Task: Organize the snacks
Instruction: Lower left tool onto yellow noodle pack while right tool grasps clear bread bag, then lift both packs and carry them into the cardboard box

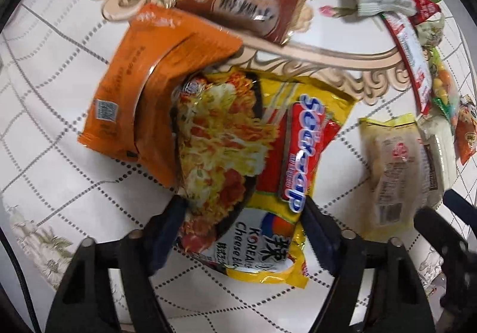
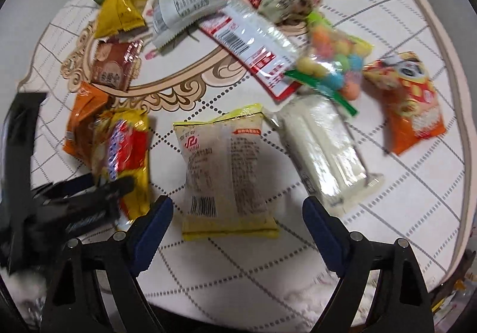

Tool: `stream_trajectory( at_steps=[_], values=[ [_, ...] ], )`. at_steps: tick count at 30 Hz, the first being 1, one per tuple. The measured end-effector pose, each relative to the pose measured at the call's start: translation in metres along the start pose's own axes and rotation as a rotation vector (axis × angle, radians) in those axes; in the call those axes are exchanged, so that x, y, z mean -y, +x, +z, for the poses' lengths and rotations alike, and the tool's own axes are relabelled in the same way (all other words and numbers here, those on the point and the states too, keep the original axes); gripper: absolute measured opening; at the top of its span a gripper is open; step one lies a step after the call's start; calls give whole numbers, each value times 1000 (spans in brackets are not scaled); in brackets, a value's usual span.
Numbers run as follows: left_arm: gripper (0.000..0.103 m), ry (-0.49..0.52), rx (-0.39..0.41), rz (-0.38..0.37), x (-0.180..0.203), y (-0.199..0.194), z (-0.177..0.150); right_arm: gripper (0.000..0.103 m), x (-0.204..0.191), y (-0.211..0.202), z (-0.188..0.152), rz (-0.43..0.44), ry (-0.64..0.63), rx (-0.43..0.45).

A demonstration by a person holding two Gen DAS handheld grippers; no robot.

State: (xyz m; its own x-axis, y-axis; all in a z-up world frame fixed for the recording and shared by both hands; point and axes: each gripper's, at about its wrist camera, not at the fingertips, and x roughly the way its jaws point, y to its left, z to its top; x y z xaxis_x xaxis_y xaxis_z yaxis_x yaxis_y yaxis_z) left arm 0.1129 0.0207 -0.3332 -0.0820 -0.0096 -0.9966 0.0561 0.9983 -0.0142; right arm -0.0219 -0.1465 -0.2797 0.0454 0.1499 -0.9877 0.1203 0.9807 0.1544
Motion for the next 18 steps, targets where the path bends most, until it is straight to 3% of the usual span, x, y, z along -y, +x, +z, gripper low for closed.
stream_trajectory(
  at_steps=[7,11,12,15,18],
  values=[
    [88,7,7,-1,2,31,3,91,-6,41,15,-5,1,-81],
    [87,8,35,3,0,18,-15,90,-16,57,16,-30,-4,-96],
    [87,7,36,6,0,18,-18,87,-16,61,17,-40,2,-95],
    [87,7,46,30,4,17,-26,62,-21,65,17,-58,-5,-74],
    [87,8,56,44,5,9,-37,54,-25,62,11,-72,-13,-50]
  ],
)
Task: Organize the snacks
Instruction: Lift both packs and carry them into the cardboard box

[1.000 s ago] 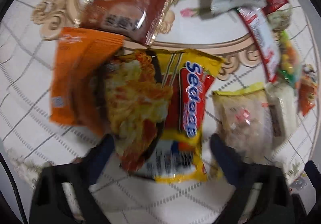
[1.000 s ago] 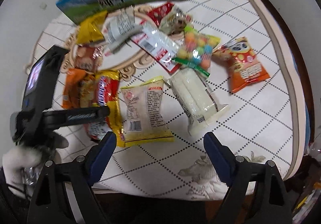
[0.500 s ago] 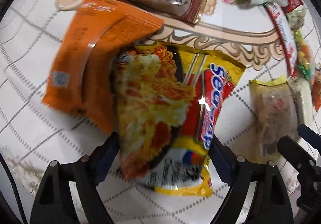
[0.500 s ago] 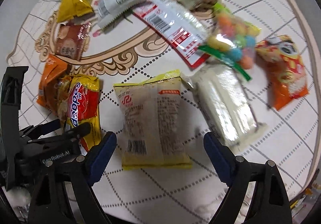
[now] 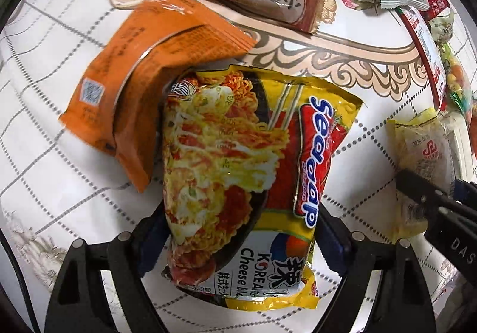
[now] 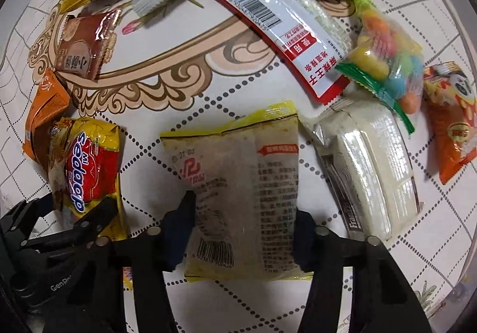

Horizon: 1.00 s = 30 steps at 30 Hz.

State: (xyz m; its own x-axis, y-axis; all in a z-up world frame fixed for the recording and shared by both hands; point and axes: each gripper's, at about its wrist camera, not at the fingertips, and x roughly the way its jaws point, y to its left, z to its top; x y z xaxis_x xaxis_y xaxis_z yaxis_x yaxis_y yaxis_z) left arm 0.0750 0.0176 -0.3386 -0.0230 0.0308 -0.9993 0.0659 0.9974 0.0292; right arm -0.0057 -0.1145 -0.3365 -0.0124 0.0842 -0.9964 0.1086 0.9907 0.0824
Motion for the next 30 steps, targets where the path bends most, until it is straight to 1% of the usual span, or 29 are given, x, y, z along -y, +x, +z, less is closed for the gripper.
stream_trajectory(
  at_steps=[4,7,12,15,16,17,20,21,22,23,24,25,26,30],
  values=[
    [87,3,21,-20,0,-16,-20,47,0,-14,-15,-12,8,32],
    [87,13,42,-47,-3,-29,-28,46,1,-29,-28,-6,24,51],
    [87,40,107,-91,-6,-73,-44,45,15,-64,-46,49,83,113],
    [87,41,150,-120,-11,-103,-49,45,25,-97,-54,99,110,165],
    [87,39,165,-130,-12,-111,-51,44,35,-111,-53,113,115,178],
    [87,36,182,-144,-26,-123,-40,44,37,-124,-53,128,117,199],
    [87,21,242,-188,-30,-173,-25,44,39,-168,-47,162,117,261],
    [87,18,255,-200,-34,-186,-19,44,38,-178,-36,176,116,282],
    [87,15,267,-212,-34,-203,-8,44,41,-190,-32,187,113,302],
    [87,11,281,-223,-34,-216,-1,44,39,-200,-23,193,111,319],
    [87,5,295,-239,-30,-231,13,44,33,-209,-13,203,108,341],
    [87,1,303,-246,-29,-236,25,44,37,-220,-6,214,106,360],
    [87,-4,319,-254,-27,-250,39,44,28,-227,8,220,105,371],
    [87,-21,344,-264,-8,-273,98,44,34,-261,68,258,95,429]
  ],
)
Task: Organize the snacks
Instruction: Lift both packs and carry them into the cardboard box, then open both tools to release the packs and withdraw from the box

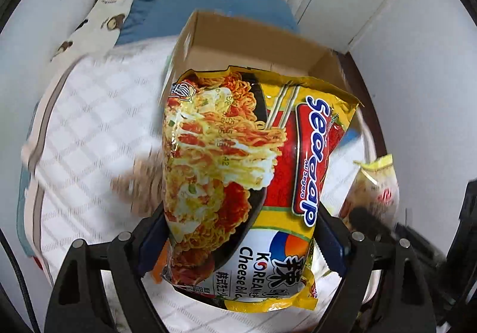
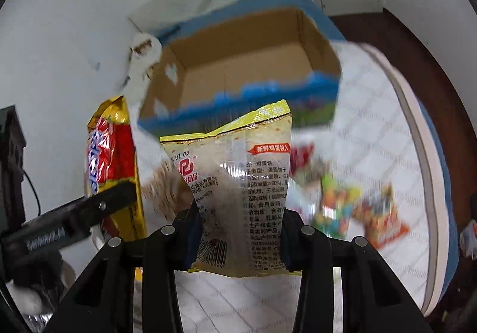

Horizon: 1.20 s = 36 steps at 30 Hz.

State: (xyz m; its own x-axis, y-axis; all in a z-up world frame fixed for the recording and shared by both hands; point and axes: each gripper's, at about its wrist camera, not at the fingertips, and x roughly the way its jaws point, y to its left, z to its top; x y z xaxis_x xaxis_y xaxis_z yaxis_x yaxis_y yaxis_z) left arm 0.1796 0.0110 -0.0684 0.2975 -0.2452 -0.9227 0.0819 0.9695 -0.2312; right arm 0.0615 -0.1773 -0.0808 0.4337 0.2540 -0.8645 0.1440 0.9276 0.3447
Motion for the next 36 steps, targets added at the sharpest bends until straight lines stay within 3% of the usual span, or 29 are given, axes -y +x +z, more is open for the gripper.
stream_trajectory(
  at_steps=[4,9,14,23,28,29,31,32,36],
  values=[
    [87,-42,-17,-9,4,21,61,44,4,17,75,15,-6,25],
    [87,-66,-71,29,22,84,159,44,15,67,159,7,-9,0],
    [87,-74,-174,66,16,156,212,44,32,139,215,-3,12,-79],
    [87,-104,-289,96,4,225,236,44,48,237,256,-26,-12,-178],
    [87,-119,-313,86,6,235,234,48,52,276,266,-18,-43,-236],
    [88,-109,-316,96,5,238,234,52,51,282,266,-12,-49,-254],
    [93,-95,-312,108,5,240,233,89,50,294,265,-21,-65,-296],
    [98,-89,-310,111,5,241,231,92,50,297,266,-19,-70,-300],
    [99,-74,-285,129,7,232,227,92,50,301,265,-40,-88,-297]
  ],
)
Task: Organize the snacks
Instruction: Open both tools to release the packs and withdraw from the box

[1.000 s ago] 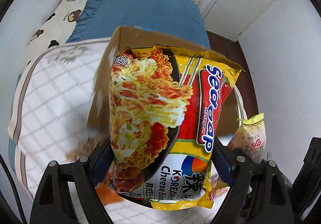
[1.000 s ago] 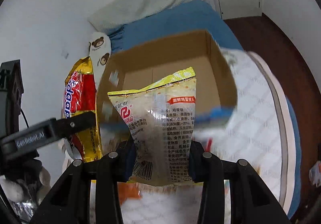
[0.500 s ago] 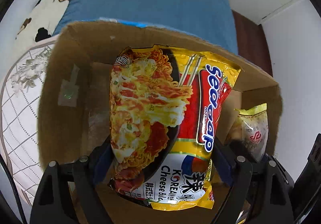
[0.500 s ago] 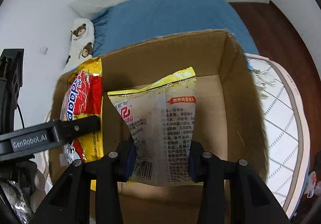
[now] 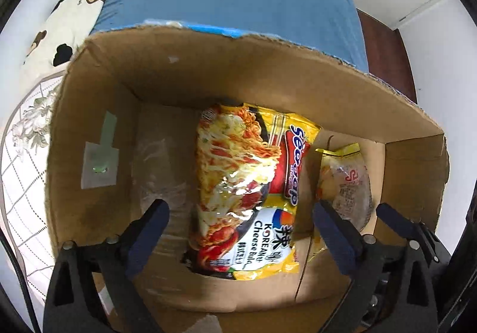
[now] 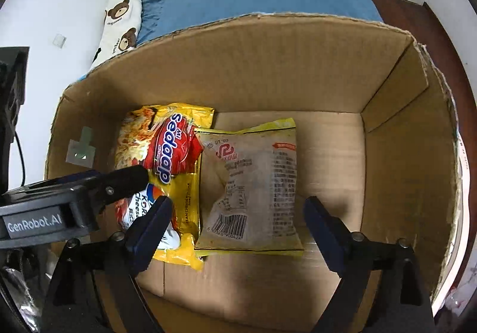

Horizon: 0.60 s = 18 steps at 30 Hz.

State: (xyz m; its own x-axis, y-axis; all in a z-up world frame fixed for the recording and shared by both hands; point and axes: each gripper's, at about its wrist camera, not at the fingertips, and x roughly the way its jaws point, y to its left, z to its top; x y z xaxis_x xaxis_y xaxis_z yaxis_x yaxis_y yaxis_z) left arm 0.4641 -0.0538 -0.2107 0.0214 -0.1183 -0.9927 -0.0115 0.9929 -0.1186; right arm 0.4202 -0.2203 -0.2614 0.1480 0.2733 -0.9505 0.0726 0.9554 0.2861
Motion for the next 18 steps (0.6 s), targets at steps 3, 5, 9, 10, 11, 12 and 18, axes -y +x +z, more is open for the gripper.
stream_trajectory(
  at_steps=[3,5,9,10,11,12,18],
  values=[
    [99,13,33,22,-1,-8,-7,92,0,-6,-3,-11,10,3],
    [99,25,60,36,-1,-17,-15,92,4,-12,-8,-20,14,5],
    [99,48,118,58,-1,-35,-37,92,-5,-33,-17,-44,15,18],
    [99,49,134,60,-1,-40,-44,92,-8,-38,-19,-47,15,24],
    [99,50,140,57,-2,-43,-46,92,-10,-42,-22,-55,11,28],
    [99,50,148,53,-4,-47,-53,92,-11,-47,-25,-60,9,34],
    [99,67,229,55,-9,-74,-79,92,-20,-76,-44,-76,-10,78]
  ],
)
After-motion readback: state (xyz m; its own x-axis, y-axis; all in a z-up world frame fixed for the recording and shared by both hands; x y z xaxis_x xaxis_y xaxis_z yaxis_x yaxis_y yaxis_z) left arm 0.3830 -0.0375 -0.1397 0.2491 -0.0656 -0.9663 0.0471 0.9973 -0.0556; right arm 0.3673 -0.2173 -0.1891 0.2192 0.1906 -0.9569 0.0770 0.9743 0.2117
